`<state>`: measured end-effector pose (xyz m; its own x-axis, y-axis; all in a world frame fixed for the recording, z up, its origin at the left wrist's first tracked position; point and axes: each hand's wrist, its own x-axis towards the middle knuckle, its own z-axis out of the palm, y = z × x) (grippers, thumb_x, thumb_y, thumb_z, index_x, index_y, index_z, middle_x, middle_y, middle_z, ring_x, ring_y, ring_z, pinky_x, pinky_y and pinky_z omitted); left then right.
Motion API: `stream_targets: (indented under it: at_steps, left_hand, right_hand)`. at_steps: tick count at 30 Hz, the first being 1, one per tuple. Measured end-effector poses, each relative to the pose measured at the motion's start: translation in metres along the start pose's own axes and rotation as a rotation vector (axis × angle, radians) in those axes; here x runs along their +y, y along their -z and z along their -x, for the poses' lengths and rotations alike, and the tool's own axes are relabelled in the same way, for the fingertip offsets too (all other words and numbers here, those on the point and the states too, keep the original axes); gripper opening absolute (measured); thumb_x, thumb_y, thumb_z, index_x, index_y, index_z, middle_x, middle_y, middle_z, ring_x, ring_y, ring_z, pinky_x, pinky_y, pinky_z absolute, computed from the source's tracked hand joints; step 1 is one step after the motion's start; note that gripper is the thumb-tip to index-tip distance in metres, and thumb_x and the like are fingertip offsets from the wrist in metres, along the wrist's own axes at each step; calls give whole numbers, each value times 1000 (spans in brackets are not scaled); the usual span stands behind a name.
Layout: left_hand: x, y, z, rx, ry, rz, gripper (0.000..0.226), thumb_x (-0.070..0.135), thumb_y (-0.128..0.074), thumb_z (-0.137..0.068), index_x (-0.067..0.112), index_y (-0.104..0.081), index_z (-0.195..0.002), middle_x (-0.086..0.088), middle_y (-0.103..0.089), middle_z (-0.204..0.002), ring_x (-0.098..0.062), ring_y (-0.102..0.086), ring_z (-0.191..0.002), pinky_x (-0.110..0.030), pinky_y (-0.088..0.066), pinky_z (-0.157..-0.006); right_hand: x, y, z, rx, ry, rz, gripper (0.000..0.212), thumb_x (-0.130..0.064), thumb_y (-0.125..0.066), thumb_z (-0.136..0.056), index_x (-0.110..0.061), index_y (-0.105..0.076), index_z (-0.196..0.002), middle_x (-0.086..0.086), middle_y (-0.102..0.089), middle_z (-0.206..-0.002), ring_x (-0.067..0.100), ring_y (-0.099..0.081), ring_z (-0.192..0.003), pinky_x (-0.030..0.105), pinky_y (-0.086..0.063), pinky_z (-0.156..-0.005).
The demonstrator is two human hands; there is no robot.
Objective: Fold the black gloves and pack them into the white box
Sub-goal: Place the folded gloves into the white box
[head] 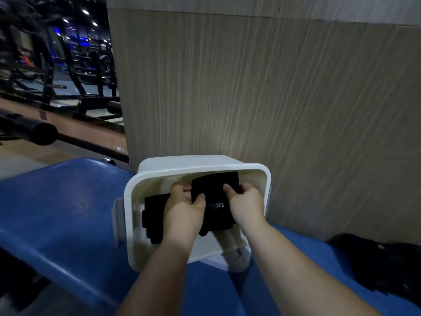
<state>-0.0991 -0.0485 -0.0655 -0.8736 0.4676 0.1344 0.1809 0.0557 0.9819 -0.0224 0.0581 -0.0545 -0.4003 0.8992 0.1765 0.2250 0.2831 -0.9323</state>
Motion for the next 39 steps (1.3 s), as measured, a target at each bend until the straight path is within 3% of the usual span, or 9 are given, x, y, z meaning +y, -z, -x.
stream_targets:
  at_steps: [3, 6, 12, 17, 19, 23, 26, 30, 39]
  left_hand:
    - [0, -3, 0, 25, -51, -155, 28, 31, -57, -92, 22, -47, -116, 2, -59, -104, -21, -60, -92, -31, -51, -68]
    - [-1, -5, -2, 43, -47, -271, 27, 36, -56, -91, 27, -48, -115, 5, -57, -104, -22, -58, -95, -44, -55, -82]
    - [-8, -7, -6, 94, -89, -571, 27, 42, -52, -91, 30, -53, -114, 5, -60, -113, -20, -48, -113, -39, -37, -104]
    - [-8, -10, -7, 114, -119, -671, 31, 41, -51, -91, 29, -49, -120, 4, -48, -130, -19, -31, -129, -37, -20, -112]
    - [-7, -11, -8, 97, -162, -669, 33, 37, -49, -93, 31, -46, -125, 4, -45, -135, -18, -27, -134, -37, -17, -115]
    - [-11, -12, -12, -20, -234, -639, 35, 33, -36, -99, 36, -47, -133, 12, -44, -143, -12, -27, -138, -35, -16, -117]
    - [-15, -14, -14, -116, -244, -702, 41, 39, -26, -101, 37, -40, -139, 16, -33, -150, -7, -17, -143, -36, -9, -119]
    - [-18, -15, -15, -198, -213, -815, 46, 43, -20, -101, 39, -28, -146, 17, -21, -156, -8, -7, -146, -39, 2, -120]
    - [-22, -17, -14, -248, -104, -920, 48, 42, -15, -101, 38, -20, -149, 16, -16, -158, -11, -7, -146, -41, 0, -120]
  right_hand:
    - [-1, -6, -6, 26, 78, 193, 25, -32, -58, -92, -10, -63, -103, 5, -67, -84, 22, -63, -79, 29, -50, -70]
    - [-5, -10, -10, 8, 78, 394, 30, -36, -53, -94, -9, -63, -102, 10, -69, -92, 26, -63, -84, 25, -44, -68]
    - [-6, -16, -13, -33, 126, 839, 42, -42, -42, -98, -7, -57, -115, 12, -66, -109, 28, -62, -98, 30, -46, -74]
    - [4, -12, -5, 85, 507, 731, 35, -31, -53, -94, -9, -55, -121, 13, -56, -113, 30, -55, -103, 35, -46, -85]
    - [9, -9, -3, 30, 628, 694, 35, -25, -53, -93, -9, -57, -124, 15, -57, -114, 30, -52, -108, 36, -45, -90]
    - [14, -6, -2, -204, 569, 746, 46, -29, -38, -101, -15, -38, -145, 6, -37, -149, 20, -31, -137, 25, -19, -114]
    - [17, -6, -7, -336, 495, 812, 50, -30, -30, -103, -18, -22, -151, -1, -18, -159, 13, -13, -145, 19, -3, -115]
    - [19, -7, -14, -444, 427, 868, 53, -31, -27, -103, -19, -14, -153, -3, -11, -161, 12, -8, -146, 22, -2, -116]
    - [20, -13, -22, -541, 402, 962, 52, -31, -25, -103, -16, -19, -152, -1, -19, -159, 14, -11, -146, 23, -2, -116]
